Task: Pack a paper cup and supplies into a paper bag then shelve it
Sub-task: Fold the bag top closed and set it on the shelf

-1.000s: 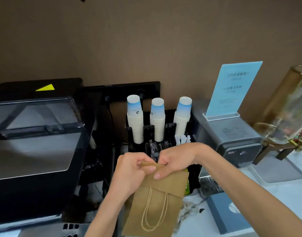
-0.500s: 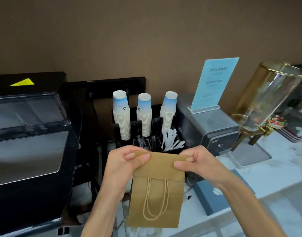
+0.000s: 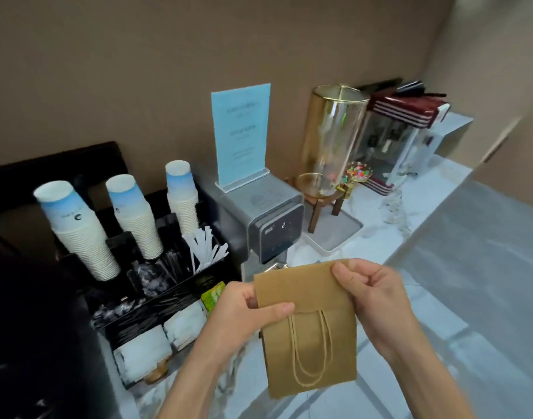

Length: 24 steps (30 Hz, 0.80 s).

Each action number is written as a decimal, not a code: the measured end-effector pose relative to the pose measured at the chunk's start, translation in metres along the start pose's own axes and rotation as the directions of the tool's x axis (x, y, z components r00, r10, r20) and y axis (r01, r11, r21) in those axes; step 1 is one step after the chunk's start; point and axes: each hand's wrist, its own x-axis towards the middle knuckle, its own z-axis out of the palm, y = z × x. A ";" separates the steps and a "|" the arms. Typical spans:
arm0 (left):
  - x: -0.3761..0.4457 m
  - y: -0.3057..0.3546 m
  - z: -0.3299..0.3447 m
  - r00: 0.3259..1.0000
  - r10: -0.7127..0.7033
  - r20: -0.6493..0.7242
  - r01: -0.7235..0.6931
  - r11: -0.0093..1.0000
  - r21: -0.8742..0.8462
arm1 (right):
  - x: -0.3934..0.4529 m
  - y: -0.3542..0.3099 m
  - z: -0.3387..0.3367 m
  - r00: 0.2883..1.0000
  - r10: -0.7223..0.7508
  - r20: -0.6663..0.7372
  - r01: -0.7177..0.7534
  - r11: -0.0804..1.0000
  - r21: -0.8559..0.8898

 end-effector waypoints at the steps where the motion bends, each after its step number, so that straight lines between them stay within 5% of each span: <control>1: 0.009 0.001 0.015 1.000 -0.007 -0.009 0.007 1.000 -0.014 | -0.005 -0.001 -0.016 1.000 0.013 -0.019 -0.013 0.999 0.030; 7: 0.064 0.007 0.137 0.992 -0.068 0.102 0.072 0.997 -0.039 | -0.033 -0.019 -0.138 0.987 0.150 0.054 -0.146 0.987 -0.072; 16: 0.156 0.015 0.347 0.973 -0.049 0.225 0.028 0.995 0.092 | -0.047 -0.079 -0.349 0.987 0.151 -0.061 -0.162 0.952 -0.261; 24: 0.254 0.030 0.459 0.966 0.005 0.257 -0.024 0.997 0.073 | 0.002 -0.101 -0.471 0.974 0.096 -0.204 -0.126 0.981 -0.144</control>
